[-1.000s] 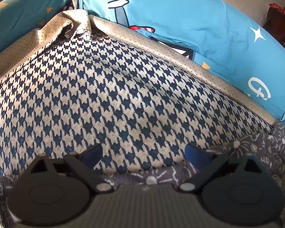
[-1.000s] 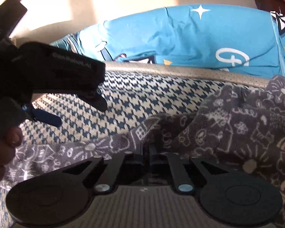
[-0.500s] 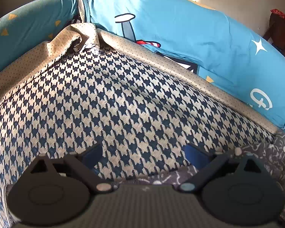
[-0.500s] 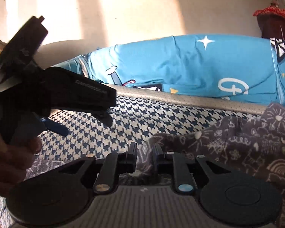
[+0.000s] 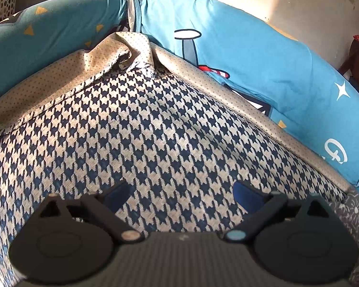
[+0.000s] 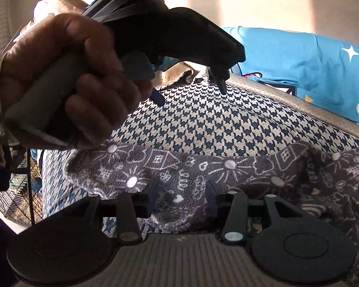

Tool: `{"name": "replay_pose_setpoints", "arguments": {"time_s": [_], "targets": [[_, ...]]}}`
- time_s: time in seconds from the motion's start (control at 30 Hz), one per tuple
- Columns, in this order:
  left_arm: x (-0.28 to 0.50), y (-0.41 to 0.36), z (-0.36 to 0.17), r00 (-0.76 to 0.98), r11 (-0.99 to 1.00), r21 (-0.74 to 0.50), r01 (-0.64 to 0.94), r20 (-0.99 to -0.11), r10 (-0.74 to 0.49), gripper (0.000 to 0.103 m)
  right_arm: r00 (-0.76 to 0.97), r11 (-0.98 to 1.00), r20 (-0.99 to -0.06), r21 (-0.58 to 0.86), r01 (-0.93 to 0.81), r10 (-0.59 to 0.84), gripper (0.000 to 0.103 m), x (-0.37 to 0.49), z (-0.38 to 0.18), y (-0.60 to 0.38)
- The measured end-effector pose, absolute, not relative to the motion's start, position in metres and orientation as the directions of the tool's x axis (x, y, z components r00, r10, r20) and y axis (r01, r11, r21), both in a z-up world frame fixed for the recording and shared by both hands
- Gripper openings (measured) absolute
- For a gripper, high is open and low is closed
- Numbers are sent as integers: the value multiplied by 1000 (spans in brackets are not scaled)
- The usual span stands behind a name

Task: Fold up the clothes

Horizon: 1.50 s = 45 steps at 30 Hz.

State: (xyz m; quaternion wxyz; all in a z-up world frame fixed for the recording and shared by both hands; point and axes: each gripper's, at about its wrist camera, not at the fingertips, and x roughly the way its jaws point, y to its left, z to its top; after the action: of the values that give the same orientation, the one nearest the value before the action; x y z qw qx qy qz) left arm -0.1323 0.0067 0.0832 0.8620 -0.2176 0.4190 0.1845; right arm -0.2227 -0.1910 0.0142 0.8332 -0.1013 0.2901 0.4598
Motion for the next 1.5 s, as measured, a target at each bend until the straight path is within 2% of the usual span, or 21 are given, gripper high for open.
{"name": "replay_pose_setpoints", "arguments": {"time_s": [0.1,0.3,0.4,0.57,0.73,0.77,0.83,0.87,0.93,0.97,1.13,1.23,1.37,1.5], "targets": [[-135,6,86,589,836,-234,-496,-798,126,97,410,555,-581,88,-827,703,51,-231,14,-186],[-140,-6,90,593,863,-253,-438,-802,66,99,377,514,-598,69,-855,708,52,-250,11,-169],[-146,-8,97,615,886,-233,-400,-785,71,99,349,477,-623,43,-878,700,52,-256,8,-156],[-155,-3,103,623,910,-118,-398,-763,174,101,330,430,-658,-12,-903,677,57,-263,1,-132],[-158,9,104,633,911,-152,-385,-761,141,101,359,436,-650,-47,-899,670,61,-265,-6,-112],[-159,11,105,637,909,-160,-386,-758,137,101,361,440,-648,-44,-897,670,60,-263,-6,-109],[-161,17,106,641,901,-180,-395,-756,130,101,348,444,-643,-15,-896,682,39,-259,-7,-105],[-162,21,107,642,895,-192,-402,-756,127,101,344,444,-642,-5,-896,686,33,-258,-7,-103],[-164,27,108,645,885,-211,-415,-754,122,101,334,444,-639,13,-896,693,15,-255,-7,-98],[-165,30,109,647,880,-220,-421,-753,122,101,337,448,-635,16,-894,695,13,-254,-6,-96],[-175,41,118,670,867,-238,-438,-729,138,102,308,438,-555,116,-891,773,12,-246,13,-93],[-176,44,120,672,861,-240,-449,-726,147,102,339,450,-518,101,-887,785,13,-244,18,-85],[-176,42,121,672,867,-225,-445,-723,157,102,345,473,-553,103,-875,758,16,-240,20,-86],[-174,34,121,672,875,-217,-432,-725,152,102,366,507,-556,118,-854,746,25,-244,27,-108]]}}
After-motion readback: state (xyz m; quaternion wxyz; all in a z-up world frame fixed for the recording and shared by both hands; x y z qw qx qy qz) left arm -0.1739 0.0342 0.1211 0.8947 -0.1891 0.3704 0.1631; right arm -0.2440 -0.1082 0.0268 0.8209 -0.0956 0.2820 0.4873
